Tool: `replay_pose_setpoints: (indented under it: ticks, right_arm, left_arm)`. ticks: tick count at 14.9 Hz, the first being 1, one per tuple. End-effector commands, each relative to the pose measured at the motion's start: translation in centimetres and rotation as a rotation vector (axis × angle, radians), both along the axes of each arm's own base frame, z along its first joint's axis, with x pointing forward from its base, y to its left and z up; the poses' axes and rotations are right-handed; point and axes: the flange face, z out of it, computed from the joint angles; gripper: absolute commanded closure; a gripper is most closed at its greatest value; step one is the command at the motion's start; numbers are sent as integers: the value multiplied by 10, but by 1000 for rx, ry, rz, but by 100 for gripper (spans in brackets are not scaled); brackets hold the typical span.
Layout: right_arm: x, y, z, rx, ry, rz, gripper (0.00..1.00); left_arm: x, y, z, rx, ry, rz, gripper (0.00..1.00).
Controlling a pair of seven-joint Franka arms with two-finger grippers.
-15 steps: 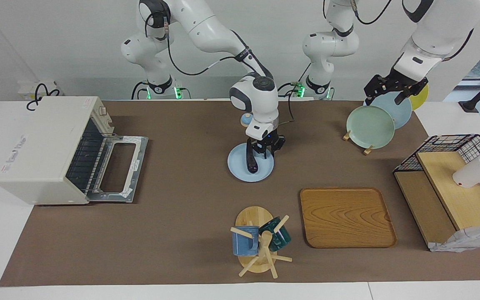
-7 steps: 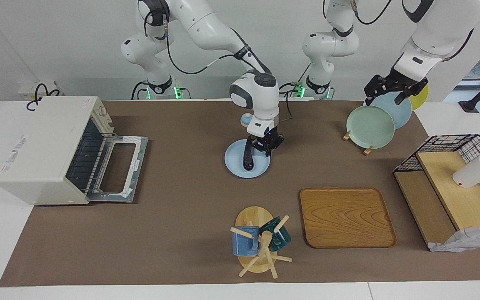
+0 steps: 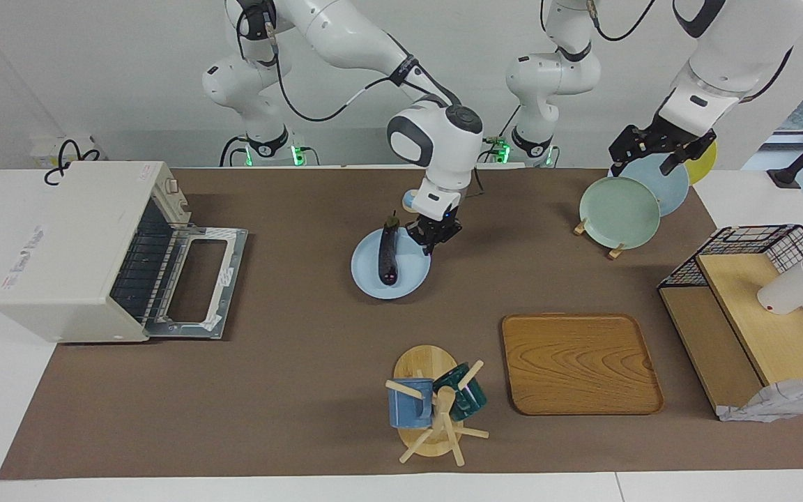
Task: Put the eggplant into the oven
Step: 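Carry the eggplant with the right gripper into the open oven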
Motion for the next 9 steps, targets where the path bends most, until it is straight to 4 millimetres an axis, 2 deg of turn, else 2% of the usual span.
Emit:
replay_pose_setpoints:
  ticks: [1,3,5,6,7,8,9]
  right_arm:
    - [36,-80,36,-43,31,-3,100]
    - [43,-138,47,-57,57,-39,100]
    - [29,-183,53,-67,82,-91,100]
    - [22,-200,49,-76,92,-112,100]
    - [22,-222,48,-94,89,-135,100]
    - [29,-252,50,-116,85,-171,100]
    - [33,-266,51,-125,86,-187,100]
  left_arm:
    - [-4,3,-1,-2,13,-3,0]
    - [-4,3,-1,-2,13,-3,0]
    - [-4,3,0,-2,12,-3,0]
    - [-4,3,-1,-2,13,-3,0]
    - [-4,3,-1,-2,13,-3,0]
    - [-4,3,-1,-2,13,-3,0]
    - [-4,3,-1,-2,13,-3,0]
